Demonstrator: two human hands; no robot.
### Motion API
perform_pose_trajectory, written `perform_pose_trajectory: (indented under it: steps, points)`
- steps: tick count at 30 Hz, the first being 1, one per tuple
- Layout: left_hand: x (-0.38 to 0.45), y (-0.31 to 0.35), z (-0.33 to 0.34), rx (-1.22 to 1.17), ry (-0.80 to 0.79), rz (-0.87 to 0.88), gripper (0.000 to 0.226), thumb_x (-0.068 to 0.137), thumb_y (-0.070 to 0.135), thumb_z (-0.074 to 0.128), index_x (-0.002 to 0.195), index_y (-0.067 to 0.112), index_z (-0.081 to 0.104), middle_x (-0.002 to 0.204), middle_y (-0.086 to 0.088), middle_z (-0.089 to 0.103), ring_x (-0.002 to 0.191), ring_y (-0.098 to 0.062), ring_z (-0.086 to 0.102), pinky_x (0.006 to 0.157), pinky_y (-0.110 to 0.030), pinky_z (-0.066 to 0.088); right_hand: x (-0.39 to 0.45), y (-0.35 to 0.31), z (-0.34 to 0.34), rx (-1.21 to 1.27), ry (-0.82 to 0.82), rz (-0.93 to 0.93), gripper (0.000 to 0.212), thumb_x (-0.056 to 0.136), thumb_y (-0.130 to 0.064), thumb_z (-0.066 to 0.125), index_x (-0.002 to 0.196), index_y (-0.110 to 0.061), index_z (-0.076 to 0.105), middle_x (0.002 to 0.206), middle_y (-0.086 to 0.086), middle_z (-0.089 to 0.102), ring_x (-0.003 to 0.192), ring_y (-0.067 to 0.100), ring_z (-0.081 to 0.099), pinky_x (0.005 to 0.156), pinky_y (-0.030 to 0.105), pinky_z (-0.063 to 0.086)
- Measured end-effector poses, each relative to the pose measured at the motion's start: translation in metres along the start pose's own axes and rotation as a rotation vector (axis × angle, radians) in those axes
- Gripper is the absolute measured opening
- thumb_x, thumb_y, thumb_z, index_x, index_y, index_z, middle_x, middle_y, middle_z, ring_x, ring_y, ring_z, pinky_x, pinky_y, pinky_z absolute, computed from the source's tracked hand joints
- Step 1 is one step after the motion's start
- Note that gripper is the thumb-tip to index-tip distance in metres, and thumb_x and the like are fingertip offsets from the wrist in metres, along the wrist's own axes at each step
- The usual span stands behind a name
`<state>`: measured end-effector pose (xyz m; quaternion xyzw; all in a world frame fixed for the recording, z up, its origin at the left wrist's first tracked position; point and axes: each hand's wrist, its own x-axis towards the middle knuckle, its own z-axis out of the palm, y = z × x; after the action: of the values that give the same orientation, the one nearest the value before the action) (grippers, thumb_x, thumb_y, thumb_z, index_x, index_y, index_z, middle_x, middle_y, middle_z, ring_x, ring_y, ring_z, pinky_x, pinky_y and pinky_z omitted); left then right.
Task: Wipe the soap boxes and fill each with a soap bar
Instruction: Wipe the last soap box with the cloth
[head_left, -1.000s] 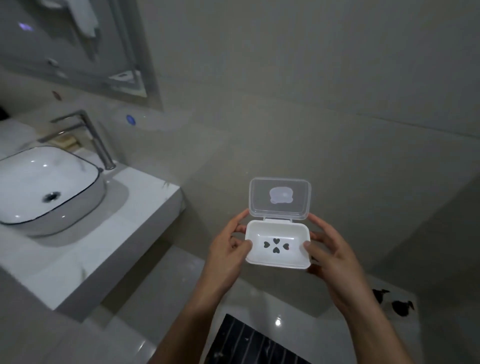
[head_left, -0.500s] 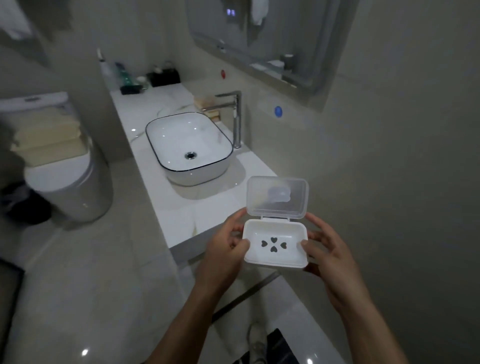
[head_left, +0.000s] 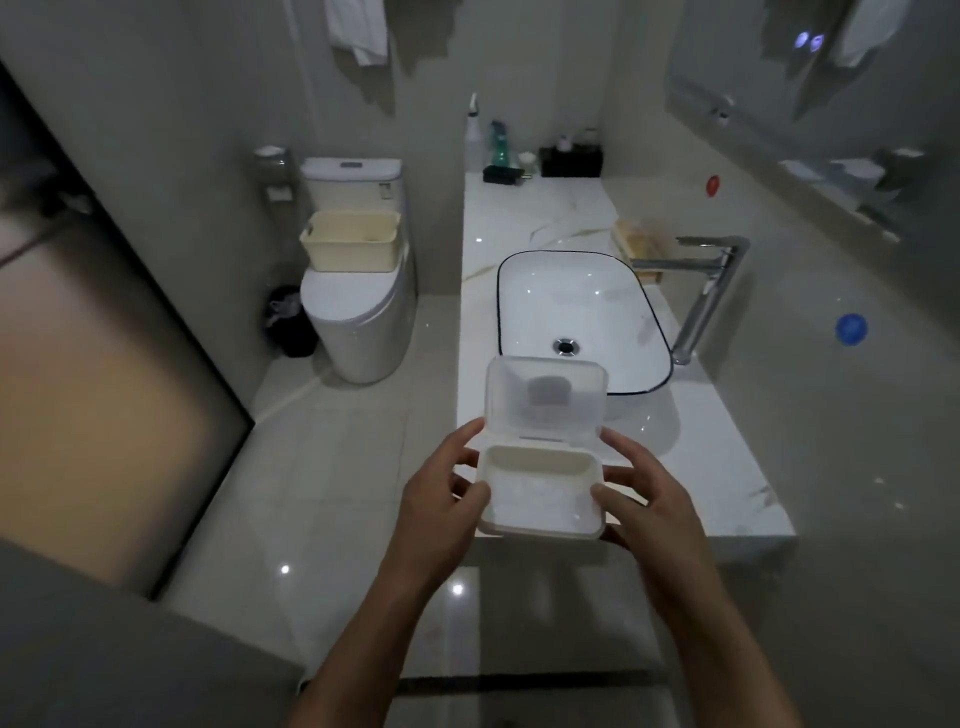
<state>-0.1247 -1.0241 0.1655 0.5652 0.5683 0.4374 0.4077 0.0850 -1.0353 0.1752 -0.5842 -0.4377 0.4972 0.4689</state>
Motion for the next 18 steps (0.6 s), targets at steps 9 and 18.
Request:
perform_pose_trajectory:
  steps: [9,18]
  points:
    - [0.047,-0.011,-0.023,-0.007,0.131,-0.038,0.061,0.089,0.007,0.058,0.131,0.050,0.047,0.102,0.019,0.062,0.077,-0.010,0.068,0.065,-0.020,0.057,0.078,-0.012,0.033,-0.027,-0.157,0.006,0.055,0.095,-0.001,0.058,0.127,-0.045,0.063,0.110,0.004,0.069,0.097,0.019,0.069,0.069,0.034,0.063]
    - [0.127,-0.041,-0.058,-0.006,0.096,-0.067,0.063,0.086,0.003,0.056,0.136,0.041,0.050,0.106,0.009,0.063,0.074,-0.017,0.067,0.068,-0.035,0.060,0.143,-0.015,0.086,-0.004,-0.108,0.016,0.061,0.090,0.003,0.058,0.115,-0.052,0.068,0.106,0.005,0.069,0.094,0.020,0.070,0.064,0.029,0.059]
